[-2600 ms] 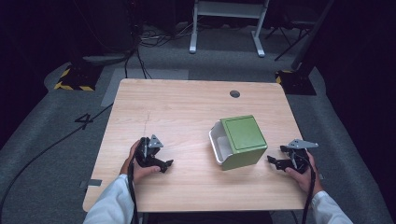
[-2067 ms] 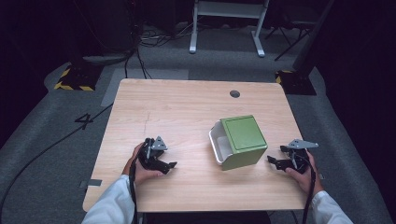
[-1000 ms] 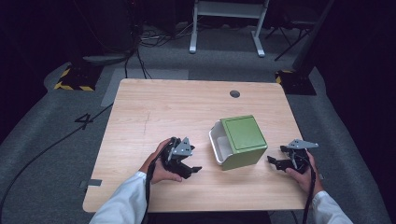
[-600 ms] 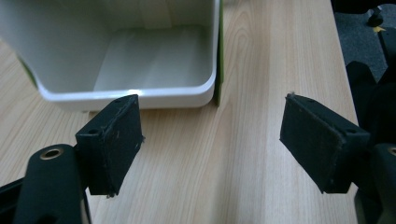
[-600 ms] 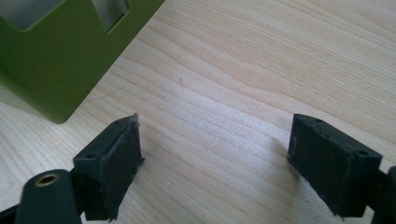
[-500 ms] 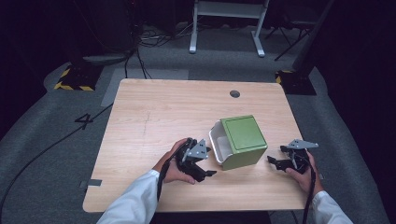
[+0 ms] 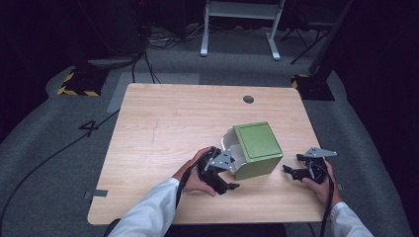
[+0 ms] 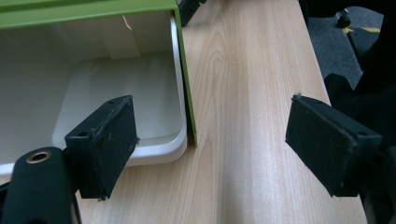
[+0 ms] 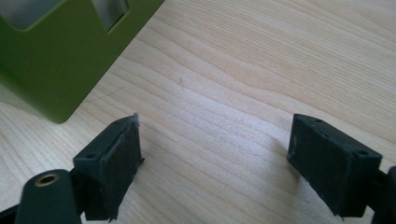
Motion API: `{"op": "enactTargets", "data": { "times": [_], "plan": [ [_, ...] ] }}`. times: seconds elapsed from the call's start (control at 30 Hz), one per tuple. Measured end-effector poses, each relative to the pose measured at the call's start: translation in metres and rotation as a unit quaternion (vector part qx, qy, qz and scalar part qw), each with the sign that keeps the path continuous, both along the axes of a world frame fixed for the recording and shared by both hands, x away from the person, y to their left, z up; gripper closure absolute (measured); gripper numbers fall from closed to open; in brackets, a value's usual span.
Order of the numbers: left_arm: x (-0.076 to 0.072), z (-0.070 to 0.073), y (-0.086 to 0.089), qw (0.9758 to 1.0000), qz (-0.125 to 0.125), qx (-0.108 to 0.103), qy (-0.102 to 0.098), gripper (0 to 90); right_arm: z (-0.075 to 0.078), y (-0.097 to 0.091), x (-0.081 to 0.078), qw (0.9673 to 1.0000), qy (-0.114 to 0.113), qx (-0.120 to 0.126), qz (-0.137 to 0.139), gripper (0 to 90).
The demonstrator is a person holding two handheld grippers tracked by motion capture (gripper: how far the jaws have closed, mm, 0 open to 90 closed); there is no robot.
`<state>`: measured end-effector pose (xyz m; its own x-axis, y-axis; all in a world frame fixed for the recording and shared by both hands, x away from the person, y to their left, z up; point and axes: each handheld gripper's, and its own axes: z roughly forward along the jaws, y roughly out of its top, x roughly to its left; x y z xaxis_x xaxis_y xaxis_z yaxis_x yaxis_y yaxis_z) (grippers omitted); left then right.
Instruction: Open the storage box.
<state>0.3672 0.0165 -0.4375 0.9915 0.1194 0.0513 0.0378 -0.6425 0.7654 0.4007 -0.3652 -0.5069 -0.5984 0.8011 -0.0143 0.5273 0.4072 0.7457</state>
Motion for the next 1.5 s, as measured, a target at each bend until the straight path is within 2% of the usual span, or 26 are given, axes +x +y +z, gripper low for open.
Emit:
{"op": "enactTargets", "data": {
  "times": [0.37, 0.5, 0.73, 0.87, 1.03, 1.13, 1.17, 1.23, 1.27, 1.33, 1.37, 1.5],
  "plan": [
    [0.009, -0.012, -0.01, 0.9992, -0.016, 0.029, 0.022, 16.8, 0.0, 0.0, 0.0, 1.0, 0.0, 0.0, 0.0, 17.3],
    [0.009, -0.014, -0.009, 0.9993, -0.013, 0.029, 0.017, 18.3, 0.0, 0.0, 0.0, 1.0, 0.0, 0.0, 0.0, 17.3],
    [0.011, -0.013, -0.004, 0.9996, -0.007, 0.027, 0.005, 31.6, 0.0, 0.0, 0.0, 1.0, 0.0, 0.0, 0.0, 17.3],
    [0.013, -0.013, -0.002, 0.9995, -0.008, 0.029, 0.007, 32.9, 0.0, 0.0, 0.0, 1.0, 0.0, 0.0, 0.0, 17.3],
    [0.013, -0.015, 0.0, 0.9991, -0.003, 0.043, 0.004, 33.6, 0.0, 0.0, 0.0, 1.0, 0.0, 0.0, 0.0, 17.3],
    [0.013, -0.015, 0.002, 0.9989, 0.0, 0.047, 0.002, 36.9, 0.0, 0.0, 0.0, 1.0, 0.0, 0.0, 0.0, 17.3],
    [0.014, -0.015, 0.003, 0.999, 0.002, 0.045, 0.002, 41.3, 0.0, 0.0, 0.0, 1.0, 0.0, 0.0, 0.0, 17.3],
    [0.014, -0.015, 0.004, 0.999, 0.004, 0.045, -0.002, 42.0, 0.0, 0.0, 0.0, 1.0, 0.0, 0.0, 0.0, 17.3],
    [0.014, -0.015, 0.005, 0.999, 0.005, 0.044, -0.003, 47.1, 0.0, 0.0, 0.0, 1.0, 0.0, 0.0, 0.0, 17.3],
    [0.014, -0.015, 0.007, 0.999, 0.01, 0.043, -0.003, 48.4, 0.0, 0.0, 0.0, 1.0, 0.0, 0.0, 0.0, 17.3],
    [0.014, -0.015, 0.008, 0.9989, 0.01, 0.044, -0.007, 53.2, 0.0, 0.0, 0.0, 1.0, 0.0, 0.0, 0.0, 17.3],
    [0.015, -0.015, 0.012, 0.9988, 0.018, 0.043, -0.012, 60.2, 0.0, 0.0, 0.0, 1.0, 0.0, 0.0, 0.001, 17.2]
  ]
}}
